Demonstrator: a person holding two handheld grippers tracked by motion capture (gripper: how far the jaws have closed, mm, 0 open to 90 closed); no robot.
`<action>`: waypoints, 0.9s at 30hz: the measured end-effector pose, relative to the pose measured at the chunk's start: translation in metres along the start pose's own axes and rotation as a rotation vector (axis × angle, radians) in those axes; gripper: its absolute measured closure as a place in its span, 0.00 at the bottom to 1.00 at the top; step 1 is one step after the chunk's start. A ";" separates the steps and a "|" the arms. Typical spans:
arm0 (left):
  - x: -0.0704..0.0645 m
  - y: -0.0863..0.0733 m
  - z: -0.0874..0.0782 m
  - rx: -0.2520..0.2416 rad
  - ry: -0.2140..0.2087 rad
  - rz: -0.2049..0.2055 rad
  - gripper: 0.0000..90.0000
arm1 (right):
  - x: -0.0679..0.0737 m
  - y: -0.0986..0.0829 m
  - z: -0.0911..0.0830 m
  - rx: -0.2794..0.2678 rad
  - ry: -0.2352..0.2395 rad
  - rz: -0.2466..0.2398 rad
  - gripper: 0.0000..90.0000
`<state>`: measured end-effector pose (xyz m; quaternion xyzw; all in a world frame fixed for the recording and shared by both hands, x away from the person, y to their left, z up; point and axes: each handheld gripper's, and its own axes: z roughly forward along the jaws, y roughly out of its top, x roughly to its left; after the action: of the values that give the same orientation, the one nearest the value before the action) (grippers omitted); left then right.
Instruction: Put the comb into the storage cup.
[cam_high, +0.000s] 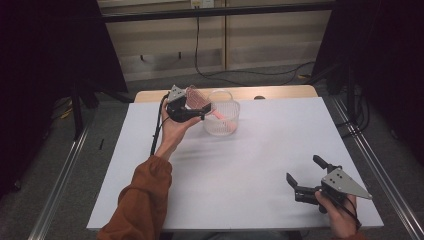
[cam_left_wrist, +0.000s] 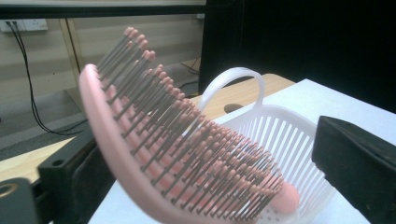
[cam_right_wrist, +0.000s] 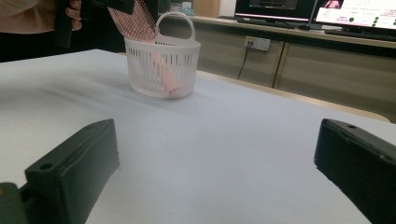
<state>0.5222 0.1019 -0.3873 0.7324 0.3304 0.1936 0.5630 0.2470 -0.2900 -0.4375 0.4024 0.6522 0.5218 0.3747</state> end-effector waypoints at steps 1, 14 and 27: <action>0.001 0.000 -0.001 -0.002 0.006 -0.002 0.03 | 0.000 0.000 0.000 0.004 0.002 0.002 0.00; 0.003 0.001 -0.016 -0.040 0.016 0.021 0.03 | -0.001 -0.001 0.001 -0.009 -0.006 -0.002 0.00; 0.001 -0.003 -0.034 -0.055 0.020 0.034 0.04 | -0.001 0.000 0.002 -0.015 -0.033 -0.004 0.00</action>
<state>0.4998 0.1271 -0.3804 0.7201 0.3183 0.2195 0.5762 0.2491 -0.2903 -0.4380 0.4070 0.6428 0.5191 0.3895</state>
